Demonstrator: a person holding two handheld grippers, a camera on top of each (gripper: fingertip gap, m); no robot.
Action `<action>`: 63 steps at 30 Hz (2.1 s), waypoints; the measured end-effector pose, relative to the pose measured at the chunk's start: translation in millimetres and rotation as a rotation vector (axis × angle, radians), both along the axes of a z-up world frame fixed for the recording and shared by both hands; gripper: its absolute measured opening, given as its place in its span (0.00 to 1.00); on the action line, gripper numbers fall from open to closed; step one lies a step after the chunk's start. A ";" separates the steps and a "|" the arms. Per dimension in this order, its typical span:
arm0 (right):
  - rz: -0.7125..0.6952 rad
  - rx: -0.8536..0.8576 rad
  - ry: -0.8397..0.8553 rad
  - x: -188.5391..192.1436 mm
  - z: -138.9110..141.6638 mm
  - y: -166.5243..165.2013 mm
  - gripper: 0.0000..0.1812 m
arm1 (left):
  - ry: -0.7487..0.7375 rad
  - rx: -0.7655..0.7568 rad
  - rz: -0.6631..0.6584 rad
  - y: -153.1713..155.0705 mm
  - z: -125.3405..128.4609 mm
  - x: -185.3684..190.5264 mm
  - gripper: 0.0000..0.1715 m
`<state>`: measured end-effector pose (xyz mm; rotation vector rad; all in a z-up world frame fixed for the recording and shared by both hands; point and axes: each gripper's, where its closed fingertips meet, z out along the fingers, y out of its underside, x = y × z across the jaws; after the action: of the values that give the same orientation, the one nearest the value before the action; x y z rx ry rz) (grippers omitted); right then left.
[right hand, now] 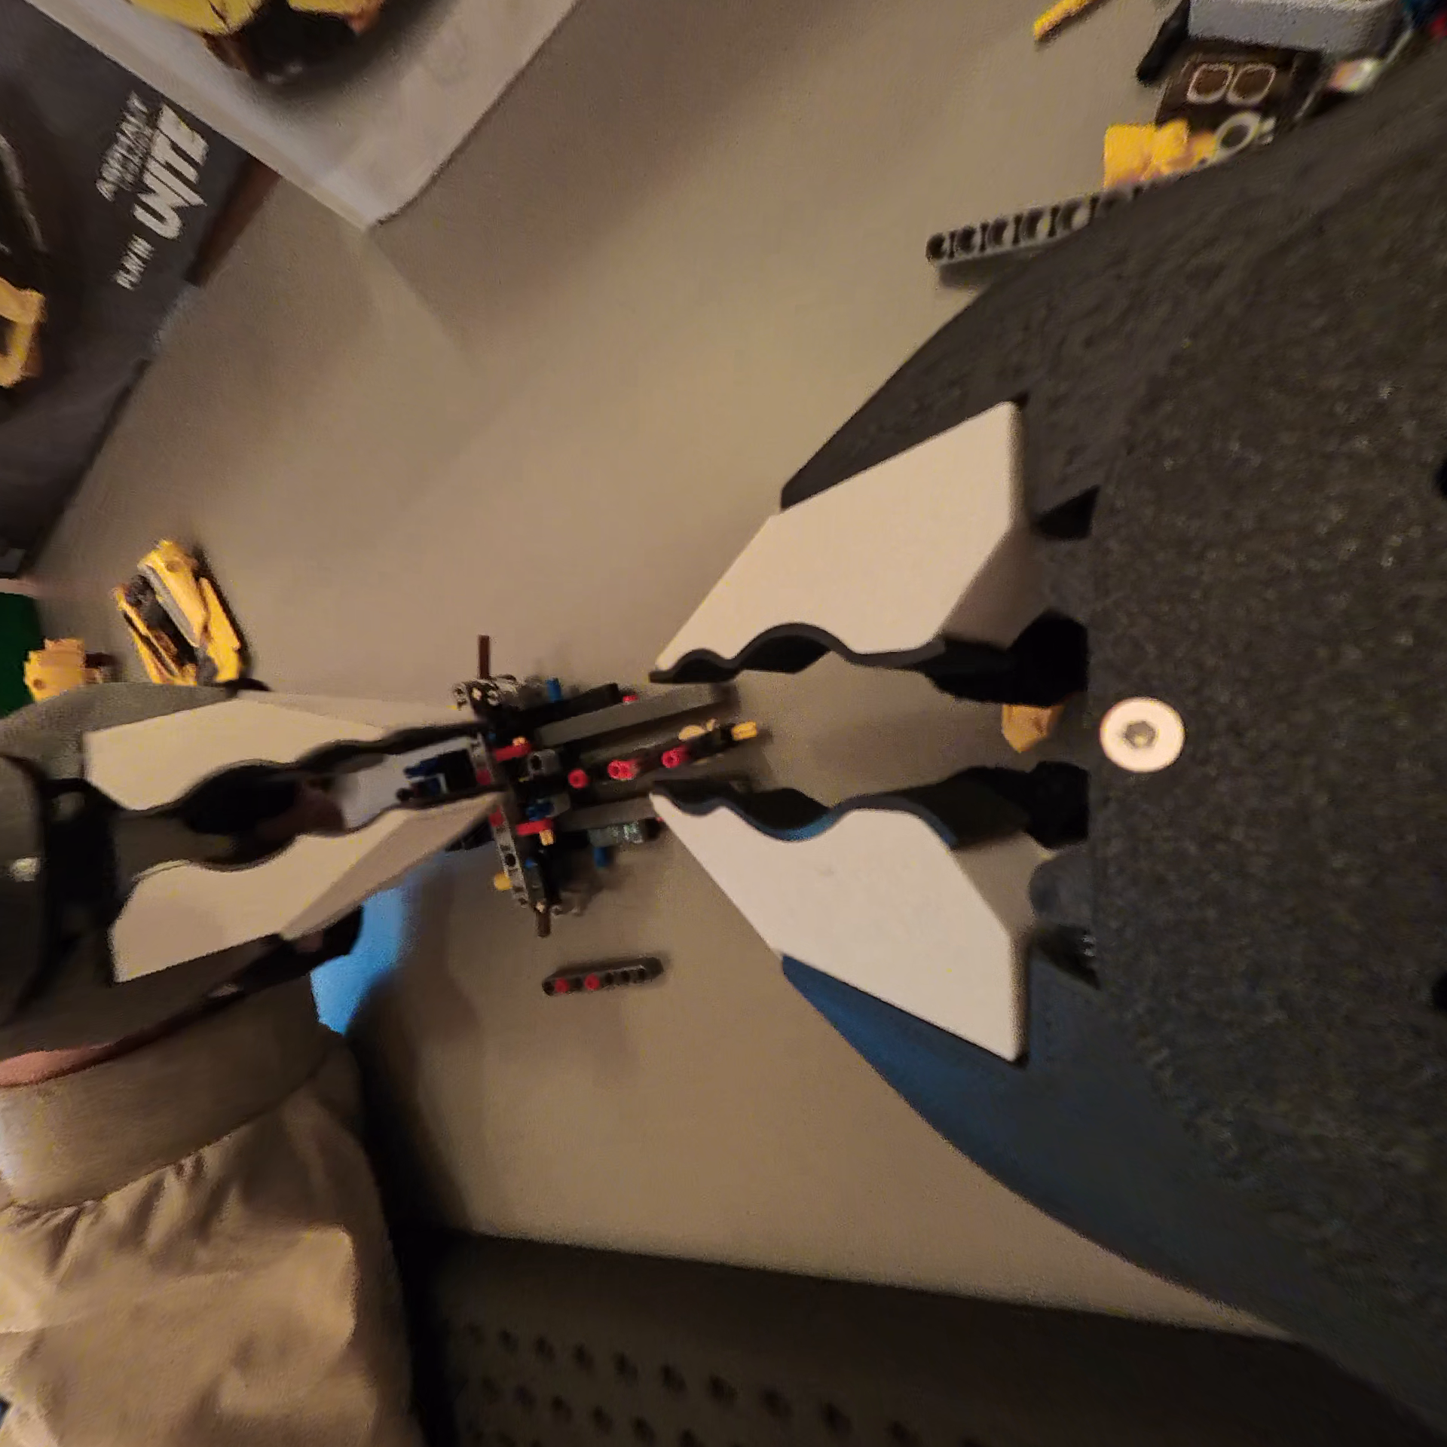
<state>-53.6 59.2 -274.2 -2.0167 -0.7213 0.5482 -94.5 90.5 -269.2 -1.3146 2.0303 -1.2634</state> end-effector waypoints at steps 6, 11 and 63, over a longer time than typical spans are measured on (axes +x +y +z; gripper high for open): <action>0.029 -0.053 -0.110 -4.0 -25.0 -1.3 0.13 | 0.008 0.059 -0.006 7.1 -4.8 -16.5 0.13; 0.012 0.053 -0.161 -13.7 -12.7 9.0 0.12 | 0.091 0.121 -0.047 -0.5 -11.2 -27.0 0.13; 0.034 -0.095 -0.010 -18.1 -3.8 7.8 0.15 | 0.107 0.337 -0.013 -11.1 -39.5 -7.6 0.13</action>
<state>-71.7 67.0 -277.9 -2.0996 -0.7498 0.6024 -102.1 79.3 -308.8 -1.2298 2.2086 -0.8220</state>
